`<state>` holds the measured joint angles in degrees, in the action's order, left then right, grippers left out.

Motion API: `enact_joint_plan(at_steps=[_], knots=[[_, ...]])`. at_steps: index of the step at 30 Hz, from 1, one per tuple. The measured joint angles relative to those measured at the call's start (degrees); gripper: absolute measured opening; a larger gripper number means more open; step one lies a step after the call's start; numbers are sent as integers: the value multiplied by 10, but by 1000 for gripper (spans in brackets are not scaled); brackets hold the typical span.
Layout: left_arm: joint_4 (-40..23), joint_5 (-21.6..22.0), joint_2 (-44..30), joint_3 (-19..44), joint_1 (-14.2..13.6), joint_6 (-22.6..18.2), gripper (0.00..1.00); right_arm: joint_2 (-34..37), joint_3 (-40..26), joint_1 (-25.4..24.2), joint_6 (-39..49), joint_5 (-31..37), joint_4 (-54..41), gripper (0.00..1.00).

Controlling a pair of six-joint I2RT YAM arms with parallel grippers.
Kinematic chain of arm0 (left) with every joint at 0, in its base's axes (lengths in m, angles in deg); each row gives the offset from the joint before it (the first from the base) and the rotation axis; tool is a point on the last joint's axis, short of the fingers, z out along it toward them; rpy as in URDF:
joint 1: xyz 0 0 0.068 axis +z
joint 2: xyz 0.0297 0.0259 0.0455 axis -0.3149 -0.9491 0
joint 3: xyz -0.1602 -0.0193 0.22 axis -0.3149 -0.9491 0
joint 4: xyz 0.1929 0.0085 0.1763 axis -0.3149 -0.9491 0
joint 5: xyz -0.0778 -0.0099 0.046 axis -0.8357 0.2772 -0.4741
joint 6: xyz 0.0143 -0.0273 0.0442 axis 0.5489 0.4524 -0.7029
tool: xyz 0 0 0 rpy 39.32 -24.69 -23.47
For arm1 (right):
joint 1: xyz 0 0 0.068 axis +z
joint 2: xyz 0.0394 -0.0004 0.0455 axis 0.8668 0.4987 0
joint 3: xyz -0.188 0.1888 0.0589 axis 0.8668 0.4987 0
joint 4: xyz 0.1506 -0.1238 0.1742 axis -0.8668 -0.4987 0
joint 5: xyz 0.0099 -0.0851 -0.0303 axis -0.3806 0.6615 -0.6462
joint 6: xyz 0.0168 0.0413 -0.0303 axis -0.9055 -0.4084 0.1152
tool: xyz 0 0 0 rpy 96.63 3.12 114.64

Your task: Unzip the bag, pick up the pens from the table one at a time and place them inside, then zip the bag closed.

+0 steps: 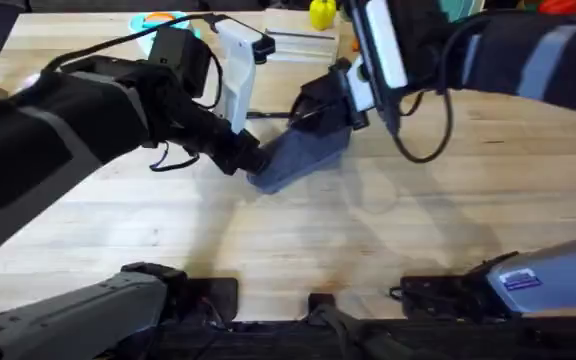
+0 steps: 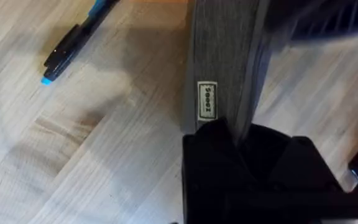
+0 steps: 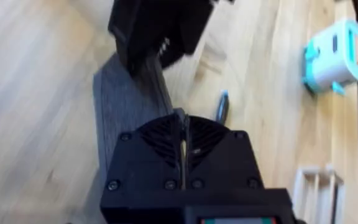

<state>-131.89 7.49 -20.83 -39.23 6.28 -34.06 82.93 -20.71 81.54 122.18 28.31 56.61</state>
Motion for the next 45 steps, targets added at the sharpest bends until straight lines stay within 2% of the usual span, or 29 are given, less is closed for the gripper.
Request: enact_joint_plan(at_steps=[4,9,22,23,26,29,30,35,36,45], knots=[[1,3,0,0,1,0,43,29,0,43,-47,-24,72,34],[-7,11,0,0,7,0,43,39,0,86,-106,-11,123,34],[-7,12,0,0,7,0,43,39,0,80,-124,-15,124,34],[-7,11,0,0,7,0,43,39,0,75,-128,-21,123,99],[-6,8,0,0,5,0,43,39,0,62,-130,-52,133,488],[-6,8,0,0,4,0,43,37,-1,47,-130,-74,128,920],[-6,8,0,0,4,0,43,37,-1,39,-129,-79,124,976],[-6,8,0,0,4,0,43,37,-1,-7,-130,-88,100,995],[-5,8,0,0,4,0,43,37,-1,-36,-130,-90,80,995],[-5,8,0,0,4,-1,65,38,-1,-96,-130,-80,21,995]])
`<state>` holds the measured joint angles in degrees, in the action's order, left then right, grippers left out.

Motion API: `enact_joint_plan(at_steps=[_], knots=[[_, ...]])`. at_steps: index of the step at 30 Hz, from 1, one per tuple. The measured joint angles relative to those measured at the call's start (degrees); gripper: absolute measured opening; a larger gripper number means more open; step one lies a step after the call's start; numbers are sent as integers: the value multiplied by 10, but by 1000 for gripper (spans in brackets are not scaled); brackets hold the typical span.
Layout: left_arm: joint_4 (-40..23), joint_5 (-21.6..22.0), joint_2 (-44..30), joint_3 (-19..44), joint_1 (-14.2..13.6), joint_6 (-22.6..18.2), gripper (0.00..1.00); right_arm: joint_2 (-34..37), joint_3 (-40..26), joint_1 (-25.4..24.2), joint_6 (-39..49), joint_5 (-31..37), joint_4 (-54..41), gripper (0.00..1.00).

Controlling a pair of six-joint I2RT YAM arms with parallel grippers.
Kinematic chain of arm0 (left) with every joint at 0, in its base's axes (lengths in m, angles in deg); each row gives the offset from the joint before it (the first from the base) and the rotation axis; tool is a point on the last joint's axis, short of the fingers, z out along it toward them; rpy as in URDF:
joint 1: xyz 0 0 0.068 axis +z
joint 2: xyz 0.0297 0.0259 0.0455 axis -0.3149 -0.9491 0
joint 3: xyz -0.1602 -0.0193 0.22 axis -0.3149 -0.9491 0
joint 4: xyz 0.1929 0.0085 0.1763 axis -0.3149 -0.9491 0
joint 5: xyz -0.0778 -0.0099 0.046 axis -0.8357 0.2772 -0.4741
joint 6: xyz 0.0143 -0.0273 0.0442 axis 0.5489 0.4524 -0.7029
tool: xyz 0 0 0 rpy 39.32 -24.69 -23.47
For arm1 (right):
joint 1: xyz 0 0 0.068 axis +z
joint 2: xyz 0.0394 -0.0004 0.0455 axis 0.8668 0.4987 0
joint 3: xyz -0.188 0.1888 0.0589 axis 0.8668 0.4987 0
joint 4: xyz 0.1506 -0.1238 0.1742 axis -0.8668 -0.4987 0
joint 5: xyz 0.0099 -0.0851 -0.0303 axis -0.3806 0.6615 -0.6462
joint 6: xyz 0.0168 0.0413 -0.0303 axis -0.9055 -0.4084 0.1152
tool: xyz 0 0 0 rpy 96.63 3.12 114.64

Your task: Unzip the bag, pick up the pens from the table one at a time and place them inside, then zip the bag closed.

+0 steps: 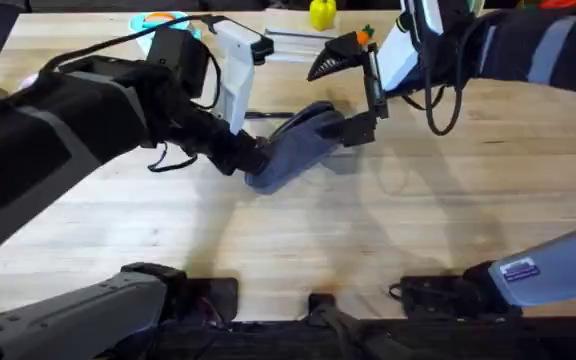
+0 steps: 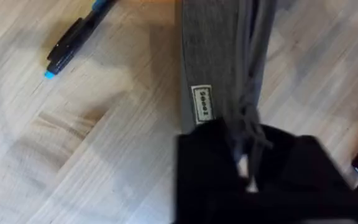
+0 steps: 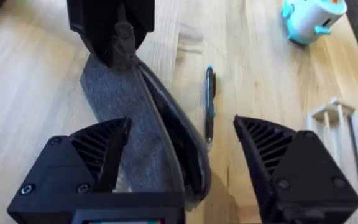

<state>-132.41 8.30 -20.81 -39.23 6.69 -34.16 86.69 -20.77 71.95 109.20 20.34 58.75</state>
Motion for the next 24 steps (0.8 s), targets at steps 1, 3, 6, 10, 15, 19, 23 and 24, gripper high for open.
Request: enact_joint_plan(at_steps=[1,3,6,10,15,19,23,24], knots=[[1,0,0,0,0,0,195,0,0,-3,0,3,-8,995],[7,-2,0,0,-1,1,500,0,0,-5,0,13,-22,995],[7,-4,0,0,-1,2,942,0,0,-5,0,30,-29,995],[8,-4,0,0,-1,2,993,0,0,-4,-20,50,-31,995],[-43,17,0,0,-1,2,995,0,-43,3,-157,108,-62,995],[-82,46,11,11,-1,2,993,0,-110,15,-190,144,-130,994],[-106,81,54,44,0,2,994,0,-189,50,-174,209,-202,993],[-110,88,66,54,2,2,994,0,-204,61,-165,224,-215,993]])
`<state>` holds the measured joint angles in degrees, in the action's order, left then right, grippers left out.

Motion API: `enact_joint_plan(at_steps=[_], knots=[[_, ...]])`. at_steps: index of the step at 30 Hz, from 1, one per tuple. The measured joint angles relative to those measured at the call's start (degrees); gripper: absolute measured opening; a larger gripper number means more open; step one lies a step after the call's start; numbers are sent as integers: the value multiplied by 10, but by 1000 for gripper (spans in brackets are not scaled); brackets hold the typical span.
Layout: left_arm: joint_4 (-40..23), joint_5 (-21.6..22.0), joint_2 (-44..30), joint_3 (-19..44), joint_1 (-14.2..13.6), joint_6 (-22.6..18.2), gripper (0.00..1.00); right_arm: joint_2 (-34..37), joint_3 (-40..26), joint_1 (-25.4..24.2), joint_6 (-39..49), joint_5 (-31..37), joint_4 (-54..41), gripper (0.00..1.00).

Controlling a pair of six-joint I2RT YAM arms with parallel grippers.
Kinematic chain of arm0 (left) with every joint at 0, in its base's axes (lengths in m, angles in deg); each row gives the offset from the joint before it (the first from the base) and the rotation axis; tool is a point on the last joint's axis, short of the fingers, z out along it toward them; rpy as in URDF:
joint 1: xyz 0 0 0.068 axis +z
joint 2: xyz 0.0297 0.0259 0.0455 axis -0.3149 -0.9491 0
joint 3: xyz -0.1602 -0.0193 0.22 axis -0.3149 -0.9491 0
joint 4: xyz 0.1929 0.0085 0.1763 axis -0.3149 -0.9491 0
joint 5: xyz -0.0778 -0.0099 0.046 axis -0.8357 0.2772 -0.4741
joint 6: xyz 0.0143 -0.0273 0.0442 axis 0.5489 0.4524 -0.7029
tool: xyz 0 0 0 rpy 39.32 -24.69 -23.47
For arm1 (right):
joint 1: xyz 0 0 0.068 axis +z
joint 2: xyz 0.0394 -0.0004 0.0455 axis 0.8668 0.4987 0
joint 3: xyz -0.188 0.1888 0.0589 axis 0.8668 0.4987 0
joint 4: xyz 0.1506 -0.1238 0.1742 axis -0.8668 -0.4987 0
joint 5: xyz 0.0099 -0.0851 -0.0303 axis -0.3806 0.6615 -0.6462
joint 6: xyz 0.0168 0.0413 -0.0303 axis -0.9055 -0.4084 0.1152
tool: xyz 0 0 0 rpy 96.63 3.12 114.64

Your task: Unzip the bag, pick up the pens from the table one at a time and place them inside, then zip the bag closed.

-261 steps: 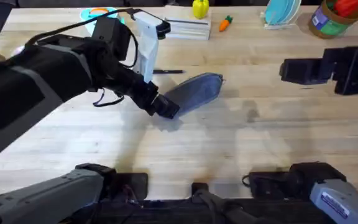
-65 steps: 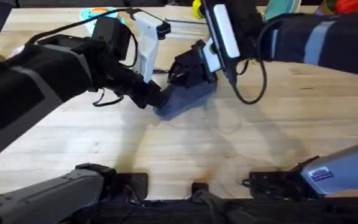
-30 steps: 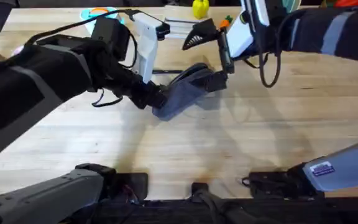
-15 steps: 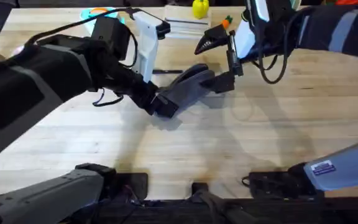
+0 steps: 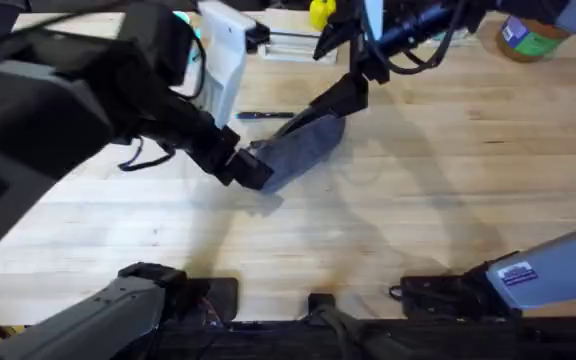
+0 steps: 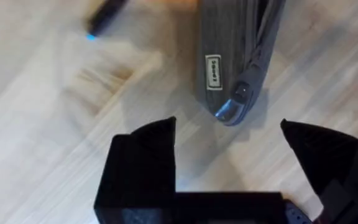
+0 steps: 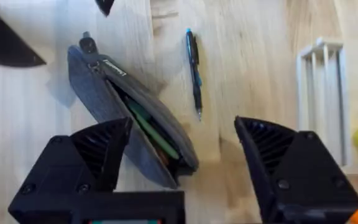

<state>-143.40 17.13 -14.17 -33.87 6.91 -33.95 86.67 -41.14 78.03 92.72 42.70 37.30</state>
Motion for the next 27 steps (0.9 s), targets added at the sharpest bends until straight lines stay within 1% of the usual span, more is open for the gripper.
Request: enact_joint_plan(at_steps=[4,5,9,12,17,18,19,23,24,27], knots=[[-9,23,58,24,17,0,994,-1,-39,37,35,38,-21,994],[-24,34,106,26,38,-1,994,-1,-47,54,50,51,-23,994],[-49,40,153,26,61,-11,993,-1,-48,63,69,60,-23,995],[-53,44,176,26,69,-20,993,-1,-48,67,92,61,-23,995],[-53,46,181,26,69,-28,993,-1,-48,73,113,61,-23,993],[-53,46,181,26,69,-28,993,-1,-48,73,115,61,-21,937],[-53,46,181,26,69,-29,993,-1,-48,73,118,62,-16,810],[-53,46,176,26,69,-30,993,-1,-48,73,119,62,-16,240],[-53,46,174,26,69,-30,993,-1,-49,73,131,62,-50,39],[-53,47,174,26,69,-30,992,-1,-49,73,184,63,-116,33]])
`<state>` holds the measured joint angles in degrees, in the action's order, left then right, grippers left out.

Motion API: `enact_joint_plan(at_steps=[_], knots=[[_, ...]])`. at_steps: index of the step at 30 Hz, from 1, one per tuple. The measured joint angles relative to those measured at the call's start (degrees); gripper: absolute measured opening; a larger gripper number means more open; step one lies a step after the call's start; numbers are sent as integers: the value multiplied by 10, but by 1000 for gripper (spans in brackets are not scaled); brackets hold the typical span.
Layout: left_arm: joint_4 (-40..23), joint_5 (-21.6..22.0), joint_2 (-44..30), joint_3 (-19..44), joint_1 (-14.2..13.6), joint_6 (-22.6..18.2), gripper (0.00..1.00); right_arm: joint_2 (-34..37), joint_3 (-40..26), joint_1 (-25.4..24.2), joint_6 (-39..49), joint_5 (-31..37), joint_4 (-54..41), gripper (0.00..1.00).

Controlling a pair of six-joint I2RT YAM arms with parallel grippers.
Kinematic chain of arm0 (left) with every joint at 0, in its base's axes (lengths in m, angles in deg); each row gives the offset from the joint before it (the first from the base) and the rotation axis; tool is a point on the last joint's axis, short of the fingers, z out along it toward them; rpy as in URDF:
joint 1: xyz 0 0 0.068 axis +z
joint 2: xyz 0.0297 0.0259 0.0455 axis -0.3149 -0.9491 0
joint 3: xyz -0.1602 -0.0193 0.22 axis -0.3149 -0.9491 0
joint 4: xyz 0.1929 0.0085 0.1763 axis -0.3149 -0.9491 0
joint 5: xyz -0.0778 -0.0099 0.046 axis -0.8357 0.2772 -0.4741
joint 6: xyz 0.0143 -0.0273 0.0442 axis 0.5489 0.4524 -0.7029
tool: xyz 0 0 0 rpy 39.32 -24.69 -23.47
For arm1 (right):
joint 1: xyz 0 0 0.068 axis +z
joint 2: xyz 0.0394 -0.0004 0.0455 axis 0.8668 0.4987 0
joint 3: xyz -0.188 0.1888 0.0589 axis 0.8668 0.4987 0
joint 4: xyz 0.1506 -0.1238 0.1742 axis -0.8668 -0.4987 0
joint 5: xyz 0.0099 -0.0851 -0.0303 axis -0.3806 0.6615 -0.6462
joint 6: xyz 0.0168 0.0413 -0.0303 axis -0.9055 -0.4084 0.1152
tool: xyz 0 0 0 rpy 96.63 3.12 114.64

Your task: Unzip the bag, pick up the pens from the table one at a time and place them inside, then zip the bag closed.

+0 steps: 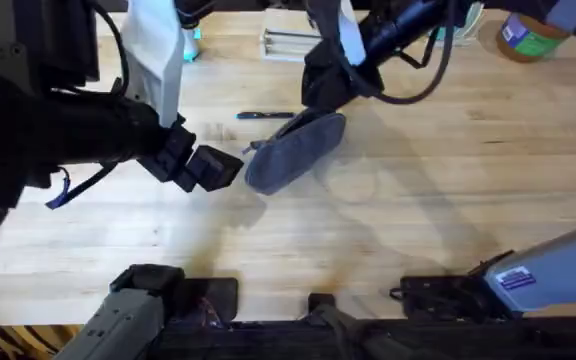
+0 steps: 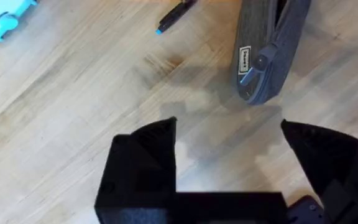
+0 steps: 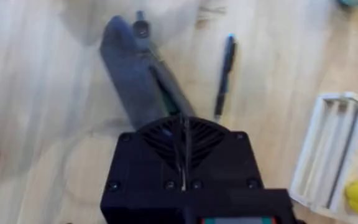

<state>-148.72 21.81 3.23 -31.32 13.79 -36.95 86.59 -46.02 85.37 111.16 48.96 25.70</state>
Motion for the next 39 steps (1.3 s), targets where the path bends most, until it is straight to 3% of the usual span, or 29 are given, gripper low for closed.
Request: enact_joint_plan(at_steps=[4,11,39], knots=[[0,0,0,0,0,0,993,0,0,-1,77,1,-44,33],[0,0,0,0,0,0,993,23,0,-7,132,0,-9,33],[0,0,0,0,0,0,993,168,0,-5,138,-33,-7,33]])
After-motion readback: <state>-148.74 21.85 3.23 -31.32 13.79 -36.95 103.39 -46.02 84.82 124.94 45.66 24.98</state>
